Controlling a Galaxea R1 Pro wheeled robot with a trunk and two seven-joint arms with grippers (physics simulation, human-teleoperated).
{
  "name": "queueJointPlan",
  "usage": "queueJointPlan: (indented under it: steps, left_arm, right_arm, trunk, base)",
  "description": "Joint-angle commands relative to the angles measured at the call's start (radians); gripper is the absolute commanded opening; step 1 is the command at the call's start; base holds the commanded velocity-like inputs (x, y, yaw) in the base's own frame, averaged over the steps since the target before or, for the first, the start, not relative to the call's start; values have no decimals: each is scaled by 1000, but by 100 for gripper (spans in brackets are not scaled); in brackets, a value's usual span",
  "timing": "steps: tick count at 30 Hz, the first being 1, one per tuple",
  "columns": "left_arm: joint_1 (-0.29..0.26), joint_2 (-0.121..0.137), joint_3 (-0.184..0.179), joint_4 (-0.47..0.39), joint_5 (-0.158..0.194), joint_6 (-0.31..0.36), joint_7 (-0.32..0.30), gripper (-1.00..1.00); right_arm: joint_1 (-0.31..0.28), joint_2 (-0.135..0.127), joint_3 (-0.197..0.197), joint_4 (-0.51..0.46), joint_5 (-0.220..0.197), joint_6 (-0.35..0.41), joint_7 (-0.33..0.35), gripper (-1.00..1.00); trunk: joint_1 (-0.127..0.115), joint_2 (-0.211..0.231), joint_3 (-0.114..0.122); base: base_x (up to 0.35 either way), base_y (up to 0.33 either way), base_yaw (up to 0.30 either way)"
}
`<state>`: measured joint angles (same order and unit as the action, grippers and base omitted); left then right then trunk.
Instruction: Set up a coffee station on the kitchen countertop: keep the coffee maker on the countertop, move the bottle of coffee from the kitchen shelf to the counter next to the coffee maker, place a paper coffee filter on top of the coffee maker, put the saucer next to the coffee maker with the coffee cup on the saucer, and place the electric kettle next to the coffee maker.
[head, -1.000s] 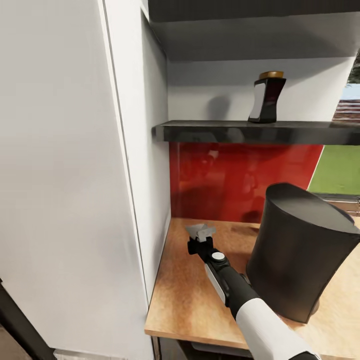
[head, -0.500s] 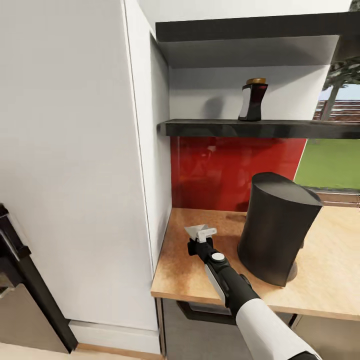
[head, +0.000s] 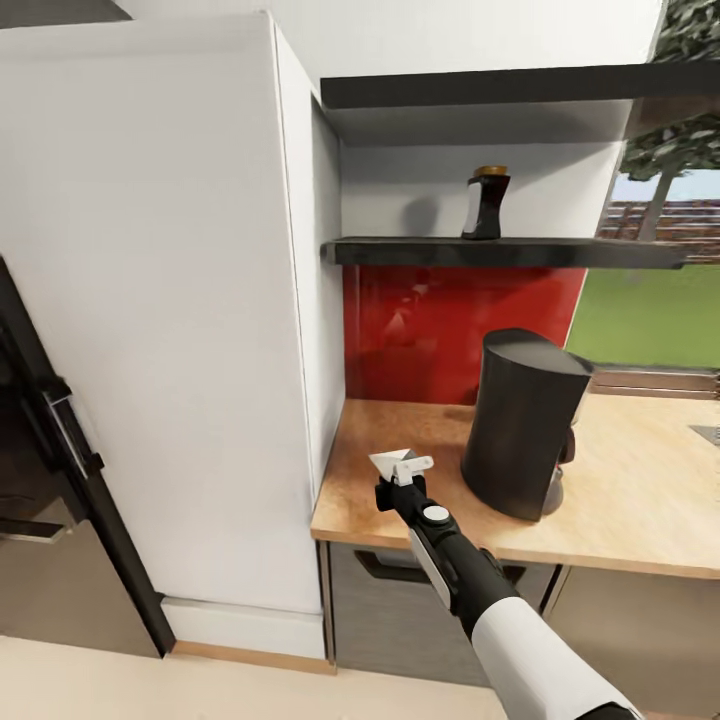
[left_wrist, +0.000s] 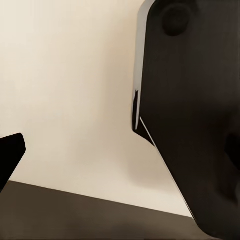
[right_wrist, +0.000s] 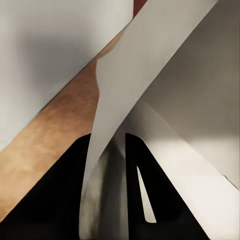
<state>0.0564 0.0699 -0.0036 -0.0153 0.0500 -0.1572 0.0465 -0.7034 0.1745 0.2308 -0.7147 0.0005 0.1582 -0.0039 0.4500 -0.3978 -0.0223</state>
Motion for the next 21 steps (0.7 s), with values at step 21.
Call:
queueJointPlan:
  steps: [21]
  left_arm:
    - [-1,0,-5,-2,1,-1,1,100]
  right_arm:
    - [-1,0,5,-5,-3,5,4,-100]
  trunk:
    - [0,-2,2]
  base:
    - [-200,0,-81]
